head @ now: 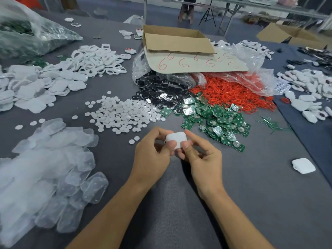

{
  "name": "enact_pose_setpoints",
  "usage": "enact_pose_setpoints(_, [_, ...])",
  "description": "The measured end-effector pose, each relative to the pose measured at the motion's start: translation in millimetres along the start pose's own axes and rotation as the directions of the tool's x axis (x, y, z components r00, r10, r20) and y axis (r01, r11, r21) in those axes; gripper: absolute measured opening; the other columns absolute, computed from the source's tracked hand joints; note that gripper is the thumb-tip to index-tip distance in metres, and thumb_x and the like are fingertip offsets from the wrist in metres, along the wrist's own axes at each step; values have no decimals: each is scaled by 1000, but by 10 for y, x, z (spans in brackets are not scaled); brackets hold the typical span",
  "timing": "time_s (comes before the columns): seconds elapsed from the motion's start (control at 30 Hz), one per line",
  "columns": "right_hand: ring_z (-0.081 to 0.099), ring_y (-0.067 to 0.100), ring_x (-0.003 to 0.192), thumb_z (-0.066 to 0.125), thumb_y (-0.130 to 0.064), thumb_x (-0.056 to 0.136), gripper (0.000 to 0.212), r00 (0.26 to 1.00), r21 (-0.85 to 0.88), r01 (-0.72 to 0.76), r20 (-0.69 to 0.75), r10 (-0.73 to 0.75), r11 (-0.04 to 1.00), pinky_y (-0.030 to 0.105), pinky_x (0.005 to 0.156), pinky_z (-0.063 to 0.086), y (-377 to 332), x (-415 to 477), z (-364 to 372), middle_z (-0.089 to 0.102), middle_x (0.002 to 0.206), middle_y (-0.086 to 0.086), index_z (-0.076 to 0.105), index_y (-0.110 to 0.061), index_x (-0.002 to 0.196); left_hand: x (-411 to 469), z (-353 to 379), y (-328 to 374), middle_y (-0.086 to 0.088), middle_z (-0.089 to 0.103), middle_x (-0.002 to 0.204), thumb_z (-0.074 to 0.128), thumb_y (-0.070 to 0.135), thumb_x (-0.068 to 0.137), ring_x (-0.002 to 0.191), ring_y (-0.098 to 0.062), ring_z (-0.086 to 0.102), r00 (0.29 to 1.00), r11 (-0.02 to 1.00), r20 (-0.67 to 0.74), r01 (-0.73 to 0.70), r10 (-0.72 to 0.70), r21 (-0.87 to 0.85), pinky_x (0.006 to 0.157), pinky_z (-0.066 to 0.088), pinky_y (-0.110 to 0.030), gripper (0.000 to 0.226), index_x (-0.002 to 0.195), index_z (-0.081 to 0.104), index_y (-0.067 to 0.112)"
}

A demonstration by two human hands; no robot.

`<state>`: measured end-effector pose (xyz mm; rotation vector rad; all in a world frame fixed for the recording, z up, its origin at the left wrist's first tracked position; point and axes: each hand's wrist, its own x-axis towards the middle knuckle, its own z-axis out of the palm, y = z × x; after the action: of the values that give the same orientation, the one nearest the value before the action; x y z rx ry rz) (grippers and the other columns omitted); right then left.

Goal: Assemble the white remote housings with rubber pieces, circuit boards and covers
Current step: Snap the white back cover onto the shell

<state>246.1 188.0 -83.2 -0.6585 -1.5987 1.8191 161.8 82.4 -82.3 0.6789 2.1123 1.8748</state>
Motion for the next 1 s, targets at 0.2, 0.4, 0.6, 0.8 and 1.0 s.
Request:
enact_pose_setpoints(0.2, [71,12,79,70,-2,90,24,993,-182,95,-57,-107,979,29,74,58,40,-5,4,76,86,-1,76,-23,100,3,-29,-22,10,73,95,81,17,86,83,-13,73,997,998,58,-38,40,-40,72,60,-26,21,98,70,30])
enact_pose_setpoints(0.4, [73,19,74,71,-1,89,20,999,-90,47,-18,-49,995,27,72,59,48,-35,-24,77,82,8,77,-17,100,-29,30,-9,5,74,90,81,6,84,71,-11,73,999,997,-41,-26,23,-73,66,55,-17,24,94,71,26])
enact_pose_setpoints(0.6, [65,11,66,72,4,86,30,995,-135,32,-85,-44,990,36,68,55,88,-6,30,74,73,-2,73,-24,74,-60,93,-55,5,73,78,80,4,83,65,-15,71,997,1000,-83,3,-3,-6,61,54,-22,24,86,67,24])
enact_pose_setpoints(0.8, [63,14,68,73,-1,87,21,989,-171,39,-133,-62,984,35,68,54,24,-47,-19,73,74,0,71,-21,79,-90,130,-7,13,74,81,83,14,83,70,-2,71,996,999,-75,-45,47,26,64,51,-13,19,90,71,27])
enact_pose_setpoints(1.0, [67,14,65,71,-8,88,16,927,-244,-19,-367,-74,970,32,63,54,-97,-193,-551,70,70,-3,72,-23,89,-219,672,130,7,76,103,70,10,94,86,-2,74,986,999,158,-48,46,5,75,58,-18,28,116,74,26])
